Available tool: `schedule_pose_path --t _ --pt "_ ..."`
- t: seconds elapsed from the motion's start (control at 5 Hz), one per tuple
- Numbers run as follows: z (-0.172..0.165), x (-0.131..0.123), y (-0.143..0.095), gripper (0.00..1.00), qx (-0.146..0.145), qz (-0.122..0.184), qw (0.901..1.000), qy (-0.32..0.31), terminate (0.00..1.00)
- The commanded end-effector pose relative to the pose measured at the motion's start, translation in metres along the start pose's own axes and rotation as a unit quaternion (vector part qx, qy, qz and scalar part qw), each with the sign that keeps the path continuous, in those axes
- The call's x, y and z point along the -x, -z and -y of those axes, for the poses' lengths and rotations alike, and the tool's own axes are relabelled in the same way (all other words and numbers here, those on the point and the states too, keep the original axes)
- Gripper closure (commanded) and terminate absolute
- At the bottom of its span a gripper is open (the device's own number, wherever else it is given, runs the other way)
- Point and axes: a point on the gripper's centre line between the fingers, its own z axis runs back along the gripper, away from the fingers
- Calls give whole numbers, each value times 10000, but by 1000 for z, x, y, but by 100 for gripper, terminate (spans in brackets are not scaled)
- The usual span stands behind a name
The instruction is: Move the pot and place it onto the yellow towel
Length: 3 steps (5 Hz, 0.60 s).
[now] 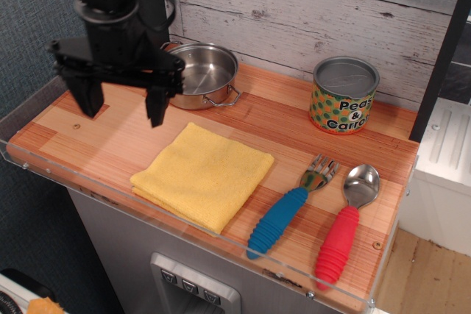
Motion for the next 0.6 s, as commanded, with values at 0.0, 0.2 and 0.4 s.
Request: schedule_pose_path --t 0.0,0.2,0.4 --pt "18 -70 -10 0 217 1033 9941 -237 0" --pt "33 -102 -8 0 436 1395 9889 -249 0" --pt "47 -130 -3 0 546 1561 9858 -277 0"
